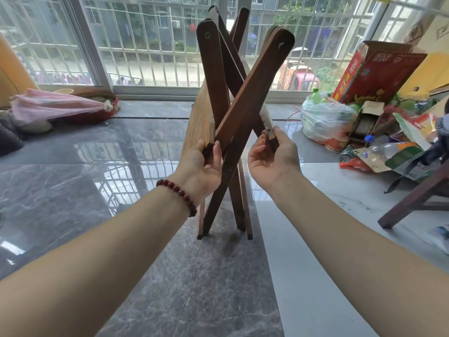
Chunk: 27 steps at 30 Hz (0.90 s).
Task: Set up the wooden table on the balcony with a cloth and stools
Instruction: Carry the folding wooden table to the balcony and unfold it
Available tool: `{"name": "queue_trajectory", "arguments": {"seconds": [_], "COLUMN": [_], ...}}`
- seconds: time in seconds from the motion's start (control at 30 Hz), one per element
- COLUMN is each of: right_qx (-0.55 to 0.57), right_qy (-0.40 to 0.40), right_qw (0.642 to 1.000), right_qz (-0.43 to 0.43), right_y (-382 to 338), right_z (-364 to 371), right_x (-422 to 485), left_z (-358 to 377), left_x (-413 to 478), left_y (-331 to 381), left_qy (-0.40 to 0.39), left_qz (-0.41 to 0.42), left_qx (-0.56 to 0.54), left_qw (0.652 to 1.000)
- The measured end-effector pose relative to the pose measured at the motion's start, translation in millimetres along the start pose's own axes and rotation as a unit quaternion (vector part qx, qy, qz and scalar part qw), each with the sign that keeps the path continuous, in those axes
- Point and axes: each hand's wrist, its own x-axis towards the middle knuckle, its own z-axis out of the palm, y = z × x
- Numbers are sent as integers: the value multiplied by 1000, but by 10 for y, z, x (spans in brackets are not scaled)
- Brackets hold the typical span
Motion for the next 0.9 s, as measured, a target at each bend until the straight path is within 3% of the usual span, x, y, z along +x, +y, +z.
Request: {"name": "queue_trajectory", "arguments": {"seconds": [0.27, 0.57, 0.9], "right_qx": [-21, -44, -46], "right_qy": [40, 27, 11], "right_qw": [998, 997, 996], "right_qz": [-47, -52, -74], "right_y": [-63, -102, -273], "right_z": [67, 118, 159], "right_x": [-67, -38, -115], "left_z": [-35, 30, 104], "left_x": [-208, -284, -261], "left_y": [-30, 18, -33], "left_qy": [10, 21, 8], "left_qz": [18, 61, 43], "left_qx": [35, 52, 83], "left_qw": [999, 997, 996]}}
